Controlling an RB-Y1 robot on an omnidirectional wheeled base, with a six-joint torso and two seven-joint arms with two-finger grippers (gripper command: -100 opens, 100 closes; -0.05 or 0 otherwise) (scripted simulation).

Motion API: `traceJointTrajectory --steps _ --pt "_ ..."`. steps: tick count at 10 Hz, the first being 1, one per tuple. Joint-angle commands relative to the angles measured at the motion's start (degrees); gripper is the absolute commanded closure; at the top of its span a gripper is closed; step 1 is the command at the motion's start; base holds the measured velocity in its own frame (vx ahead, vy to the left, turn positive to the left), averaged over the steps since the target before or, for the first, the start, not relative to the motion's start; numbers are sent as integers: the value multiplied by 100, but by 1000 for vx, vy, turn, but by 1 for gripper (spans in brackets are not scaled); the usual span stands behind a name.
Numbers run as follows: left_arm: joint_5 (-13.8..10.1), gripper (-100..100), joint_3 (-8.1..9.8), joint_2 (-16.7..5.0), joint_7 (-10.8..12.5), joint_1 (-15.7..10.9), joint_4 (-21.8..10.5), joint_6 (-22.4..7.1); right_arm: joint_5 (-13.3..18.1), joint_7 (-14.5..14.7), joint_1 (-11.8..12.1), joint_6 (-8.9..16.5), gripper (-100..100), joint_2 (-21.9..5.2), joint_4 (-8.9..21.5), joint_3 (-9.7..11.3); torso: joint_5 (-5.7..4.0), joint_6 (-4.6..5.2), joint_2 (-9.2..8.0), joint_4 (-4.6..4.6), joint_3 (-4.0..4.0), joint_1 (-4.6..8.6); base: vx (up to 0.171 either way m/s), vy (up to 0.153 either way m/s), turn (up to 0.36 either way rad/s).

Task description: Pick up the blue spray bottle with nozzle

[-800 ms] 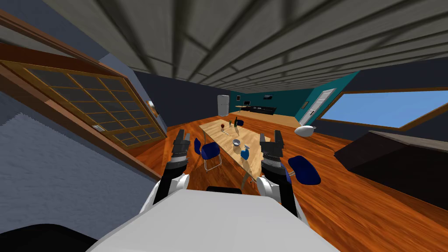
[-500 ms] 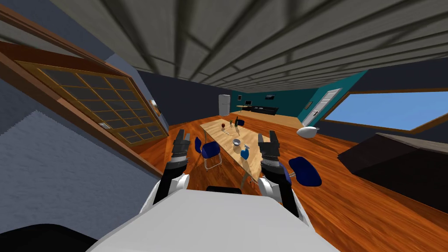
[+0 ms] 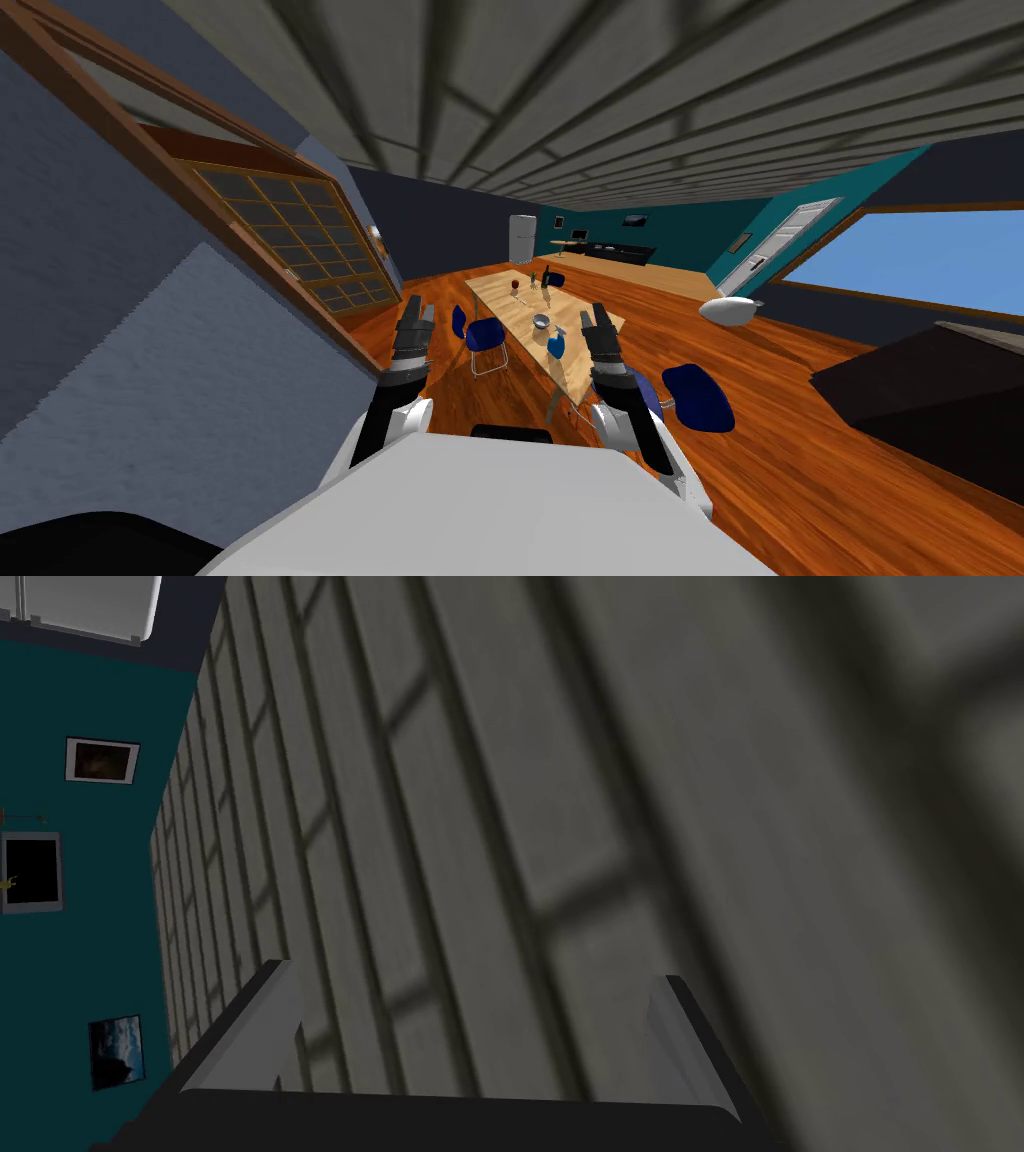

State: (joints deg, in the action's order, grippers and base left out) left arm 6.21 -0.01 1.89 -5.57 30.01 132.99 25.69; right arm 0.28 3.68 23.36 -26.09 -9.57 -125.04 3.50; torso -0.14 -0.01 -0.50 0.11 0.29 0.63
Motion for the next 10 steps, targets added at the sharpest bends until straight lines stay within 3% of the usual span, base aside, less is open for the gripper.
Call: traceJointTrajectory --steps 1,10 --pt "0 0 0 0 0 0 0 0 128 139 -128 75 -100 -148 258 7 0 0 0 0 0 0 -164 -175 238" --pt "0 0 0 0 0 0 0 0 922 911 -891 485 -100 -877 1857 -20 0 1 0 1 1 -3 -184 -140 222"
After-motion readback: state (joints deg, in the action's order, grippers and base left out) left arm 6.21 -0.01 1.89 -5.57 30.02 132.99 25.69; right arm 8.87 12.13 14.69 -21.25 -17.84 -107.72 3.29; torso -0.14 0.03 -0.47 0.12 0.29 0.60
